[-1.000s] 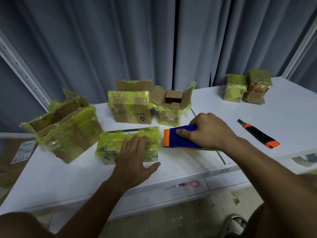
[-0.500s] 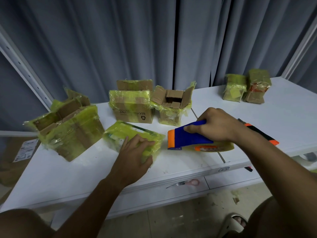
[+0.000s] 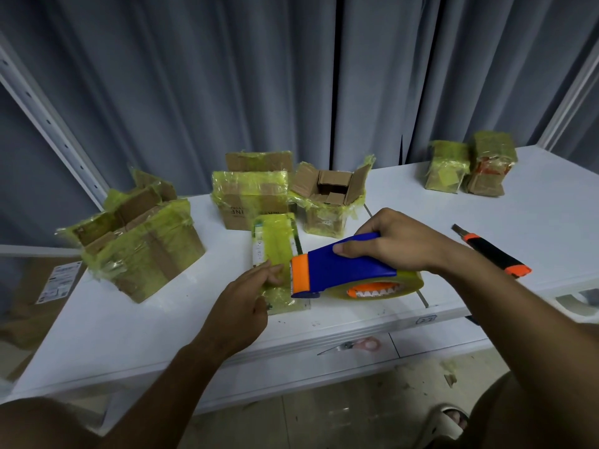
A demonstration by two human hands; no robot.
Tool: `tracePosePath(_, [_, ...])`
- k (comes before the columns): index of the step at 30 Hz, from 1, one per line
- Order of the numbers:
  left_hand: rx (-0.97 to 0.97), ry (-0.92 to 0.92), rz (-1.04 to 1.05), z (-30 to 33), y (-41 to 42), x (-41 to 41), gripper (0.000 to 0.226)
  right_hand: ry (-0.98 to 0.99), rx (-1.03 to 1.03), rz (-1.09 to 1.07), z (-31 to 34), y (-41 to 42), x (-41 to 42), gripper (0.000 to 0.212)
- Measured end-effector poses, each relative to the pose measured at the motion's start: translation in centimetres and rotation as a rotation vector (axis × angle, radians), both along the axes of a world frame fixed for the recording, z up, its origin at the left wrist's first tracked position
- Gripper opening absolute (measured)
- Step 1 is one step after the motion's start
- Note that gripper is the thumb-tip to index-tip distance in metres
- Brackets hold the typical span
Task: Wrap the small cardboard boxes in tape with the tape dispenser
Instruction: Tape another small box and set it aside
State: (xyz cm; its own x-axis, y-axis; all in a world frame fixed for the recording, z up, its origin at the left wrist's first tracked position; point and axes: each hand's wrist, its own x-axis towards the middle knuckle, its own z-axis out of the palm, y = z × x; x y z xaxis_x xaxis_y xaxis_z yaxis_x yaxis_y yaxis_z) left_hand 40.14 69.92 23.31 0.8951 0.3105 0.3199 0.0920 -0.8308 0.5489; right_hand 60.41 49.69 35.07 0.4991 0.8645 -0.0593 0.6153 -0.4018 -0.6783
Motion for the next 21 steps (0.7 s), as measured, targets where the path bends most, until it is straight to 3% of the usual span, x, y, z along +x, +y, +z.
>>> tracePosePath(6, [-0.227, -0.071, 0.011, 1.6, -0.7, 0.0, 0.037, 0.015, 0.021, 0.017, 0.1, 0.9, -0.5, 0.047])
tracePosePath(11, [-0.485, 0.007, 0.096, 2.0, 0.0, 0.2, 0.038, 0.034, 0.049, 0.06, 0.2, 1.4, -0.7, 0.044])
tracePosePath(15, [-0.563, 0.014, 0.052, 2.7, -0.3, 0.6, 0.021, 0.049, 0.075, 0.082, 0.2, 1.8, -1.0, 0.038])
tracePosePath(21, [-0.556, 0.119, 0.025, 2.8, -0.1, 0.5, 0.024, 0.061, 0.104, 0.101, 0.3, 1.8, -1.2, 0.031])
